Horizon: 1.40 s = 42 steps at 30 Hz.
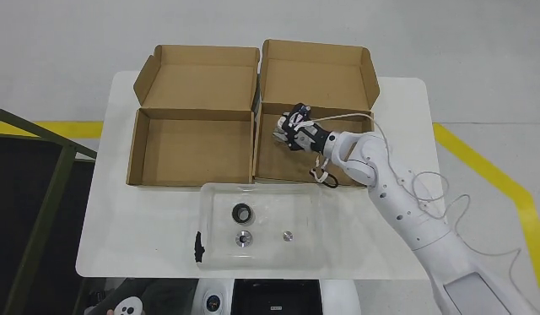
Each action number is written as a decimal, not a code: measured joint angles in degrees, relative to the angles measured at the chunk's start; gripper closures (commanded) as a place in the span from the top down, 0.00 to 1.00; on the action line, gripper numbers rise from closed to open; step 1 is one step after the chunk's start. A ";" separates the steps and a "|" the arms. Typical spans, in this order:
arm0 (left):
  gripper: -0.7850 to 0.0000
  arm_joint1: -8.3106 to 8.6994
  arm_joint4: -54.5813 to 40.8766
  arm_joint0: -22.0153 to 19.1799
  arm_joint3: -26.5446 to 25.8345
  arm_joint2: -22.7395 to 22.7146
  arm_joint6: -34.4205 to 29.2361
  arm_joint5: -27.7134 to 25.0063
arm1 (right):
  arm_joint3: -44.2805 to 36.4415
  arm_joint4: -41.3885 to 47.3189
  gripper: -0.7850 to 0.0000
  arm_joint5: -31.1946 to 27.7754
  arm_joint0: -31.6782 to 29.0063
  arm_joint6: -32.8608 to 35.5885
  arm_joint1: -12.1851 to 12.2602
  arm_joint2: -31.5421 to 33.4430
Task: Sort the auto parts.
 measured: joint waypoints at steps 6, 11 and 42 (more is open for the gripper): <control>1.00 0.00 0.00 0.00 0.00 0.00 0.00 0.00 | -2.54 -1.07 0.96 -0.55 -1.14 -0.90 0.28 1.13; 1.00 0.00 0.00 0.00 0.00 0.00 0.00 0.00 | -8.38 -3.14 1.00 -2.62 -3.66 -1.25 1.52 4.85; 1.00 0.00 0.00 0.00 0.00 0.00 0.00 0.00 | -45.56 -8.82 1.00 -14.57 -31.59 6.50 7.43 20.79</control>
